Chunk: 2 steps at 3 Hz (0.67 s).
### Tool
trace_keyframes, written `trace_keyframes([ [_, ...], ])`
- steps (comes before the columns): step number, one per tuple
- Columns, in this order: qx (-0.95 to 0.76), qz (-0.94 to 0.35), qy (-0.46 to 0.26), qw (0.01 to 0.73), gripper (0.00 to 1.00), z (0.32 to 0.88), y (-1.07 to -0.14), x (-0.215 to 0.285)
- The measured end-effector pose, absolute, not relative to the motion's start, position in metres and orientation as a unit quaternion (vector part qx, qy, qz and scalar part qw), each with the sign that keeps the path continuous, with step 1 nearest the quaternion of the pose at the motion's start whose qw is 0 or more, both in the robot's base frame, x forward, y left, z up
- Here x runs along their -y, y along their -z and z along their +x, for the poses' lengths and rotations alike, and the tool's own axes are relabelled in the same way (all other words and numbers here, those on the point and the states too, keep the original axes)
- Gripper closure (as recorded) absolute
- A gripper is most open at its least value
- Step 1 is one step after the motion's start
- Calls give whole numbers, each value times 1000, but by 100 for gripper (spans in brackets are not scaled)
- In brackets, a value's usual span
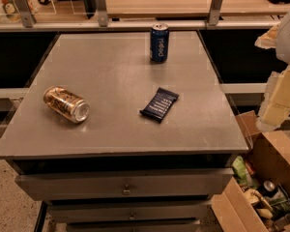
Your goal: Move orange can near rxbar blueberry
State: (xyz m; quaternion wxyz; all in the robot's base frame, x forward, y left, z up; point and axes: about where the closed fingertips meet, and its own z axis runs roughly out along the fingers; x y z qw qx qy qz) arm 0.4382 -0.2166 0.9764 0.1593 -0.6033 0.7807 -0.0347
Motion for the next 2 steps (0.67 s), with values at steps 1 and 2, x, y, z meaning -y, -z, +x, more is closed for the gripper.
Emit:
trace_keyframes([
  [1, -781, -603, 35, 159, 0, 438, -976, 217],
  [2, -776, -606, 28, 169, 0, 442, -980, 207],
])
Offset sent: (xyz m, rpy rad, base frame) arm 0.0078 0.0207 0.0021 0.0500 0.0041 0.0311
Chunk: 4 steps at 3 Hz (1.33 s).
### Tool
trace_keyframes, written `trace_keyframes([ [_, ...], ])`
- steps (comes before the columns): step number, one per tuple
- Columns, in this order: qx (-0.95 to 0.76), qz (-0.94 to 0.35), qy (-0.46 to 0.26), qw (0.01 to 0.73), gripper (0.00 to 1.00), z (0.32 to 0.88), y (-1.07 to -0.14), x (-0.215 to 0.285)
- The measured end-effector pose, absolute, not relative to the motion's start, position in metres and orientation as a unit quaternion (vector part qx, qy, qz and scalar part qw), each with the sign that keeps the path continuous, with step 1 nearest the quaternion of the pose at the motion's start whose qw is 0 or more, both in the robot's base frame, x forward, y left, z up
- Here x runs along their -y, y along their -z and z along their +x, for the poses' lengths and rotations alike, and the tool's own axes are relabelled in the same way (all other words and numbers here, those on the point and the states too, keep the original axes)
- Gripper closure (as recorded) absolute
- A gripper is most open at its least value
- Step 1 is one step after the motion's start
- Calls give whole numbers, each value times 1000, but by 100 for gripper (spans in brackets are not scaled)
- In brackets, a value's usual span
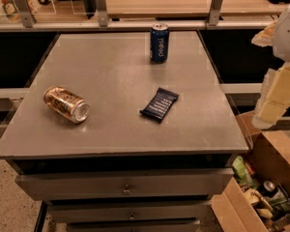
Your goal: Move orange can near rxbar blueberry
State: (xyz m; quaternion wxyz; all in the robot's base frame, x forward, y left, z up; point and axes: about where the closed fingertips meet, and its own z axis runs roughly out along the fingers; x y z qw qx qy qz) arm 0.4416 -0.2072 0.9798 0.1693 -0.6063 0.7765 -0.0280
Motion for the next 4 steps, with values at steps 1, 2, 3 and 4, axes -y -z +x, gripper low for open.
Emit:
trace_keyframes([
  [1, -767, -618, 4, 173, 0, 453, -984, 179],
  [2, -744, -645, -14, 174, 0, 464, -992, 121],
  [3, -714, -676, -33, 178, 0, 468, -998, 47],
  [4, -688, -700, -45, 187, 0, 460, -1003, -29],
])
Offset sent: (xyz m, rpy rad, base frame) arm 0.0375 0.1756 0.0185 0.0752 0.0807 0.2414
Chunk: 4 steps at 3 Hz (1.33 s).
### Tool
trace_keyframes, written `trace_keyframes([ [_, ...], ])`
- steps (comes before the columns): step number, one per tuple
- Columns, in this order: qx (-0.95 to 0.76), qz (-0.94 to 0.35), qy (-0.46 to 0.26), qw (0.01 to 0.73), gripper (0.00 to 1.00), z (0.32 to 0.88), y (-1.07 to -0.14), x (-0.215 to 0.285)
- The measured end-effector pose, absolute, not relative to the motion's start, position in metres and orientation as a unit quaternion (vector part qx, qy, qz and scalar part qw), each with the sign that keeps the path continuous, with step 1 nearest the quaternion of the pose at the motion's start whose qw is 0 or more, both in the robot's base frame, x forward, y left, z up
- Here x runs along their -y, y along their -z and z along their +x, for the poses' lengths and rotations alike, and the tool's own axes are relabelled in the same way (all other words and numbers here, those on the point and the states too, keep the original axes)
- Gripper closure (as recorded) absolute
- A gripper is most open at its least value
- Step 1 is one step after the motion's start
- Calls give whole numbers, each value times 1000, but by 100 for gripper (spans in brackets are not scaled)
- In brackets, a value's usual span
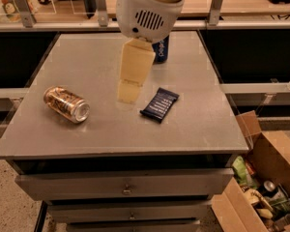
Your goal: Move orange can near rxbar blueberry
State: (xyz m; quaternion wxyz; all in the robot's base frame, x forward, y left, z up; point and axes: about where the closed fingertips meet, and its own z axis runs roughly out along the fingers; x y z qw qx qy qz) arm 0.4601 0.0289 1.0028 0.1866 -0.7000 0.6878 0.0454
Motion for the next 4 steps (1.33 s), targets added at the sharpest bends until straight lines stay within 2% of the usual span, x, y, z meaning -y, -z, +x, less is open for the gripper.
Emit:
trace_keyframes([
  [2, -687, -695, -48, 208, 0, 458, -1005, -36],
  [4, -669, -699, -57, 247, 0, 460, -991, -114],
])
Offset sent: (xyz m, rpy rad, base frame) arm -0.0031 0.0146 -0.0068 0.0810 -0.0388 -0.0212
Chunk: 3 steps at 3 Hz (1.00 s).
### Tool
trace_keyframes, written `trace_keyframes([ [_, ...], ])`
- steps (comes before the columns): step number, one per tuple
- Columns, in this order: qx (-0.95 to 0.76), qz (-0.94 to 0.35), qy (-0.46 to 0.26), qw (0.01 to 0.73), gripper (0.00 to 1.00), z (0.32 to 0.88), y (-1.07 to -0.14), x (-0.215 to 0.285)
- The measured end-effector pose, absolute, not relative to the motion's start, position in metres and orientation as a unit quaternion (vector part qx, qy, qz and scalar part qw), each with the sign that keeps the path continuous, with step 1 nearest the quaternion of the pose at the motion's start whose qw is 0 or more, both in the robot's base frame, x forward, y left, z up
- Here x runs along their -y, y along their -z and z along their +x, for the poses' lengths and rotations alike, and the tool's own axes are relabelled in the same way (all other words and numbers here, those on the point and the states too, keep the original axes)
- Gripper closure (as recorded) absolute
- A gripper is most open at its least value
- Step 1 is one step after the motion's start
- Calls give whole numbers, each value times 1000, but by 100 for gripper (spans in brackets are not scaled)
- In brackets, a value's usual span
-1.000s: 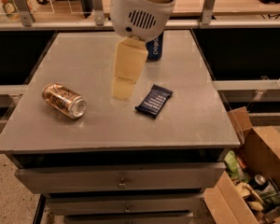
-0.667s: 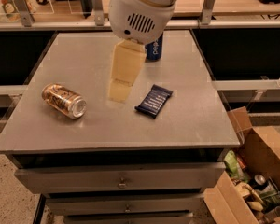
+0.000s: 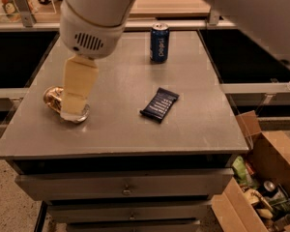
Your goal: Move orange can near rxbar blueberry
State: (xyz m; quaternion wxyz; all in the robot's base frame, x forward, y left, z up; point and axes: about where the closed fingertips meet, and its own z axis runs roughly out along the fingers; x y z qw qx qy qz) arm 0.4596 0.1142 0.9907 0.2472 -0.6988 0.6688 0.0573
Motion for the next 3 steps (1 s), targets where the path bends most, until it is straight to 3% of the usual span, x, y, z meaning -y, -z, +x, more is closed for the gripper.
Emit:
trace_keyframes([
  [1, -660, -707, -61, 245, 0, 460, -982, -156],
  [3, -651, -733, -90, 174, 0, 465, -921, -217],
])
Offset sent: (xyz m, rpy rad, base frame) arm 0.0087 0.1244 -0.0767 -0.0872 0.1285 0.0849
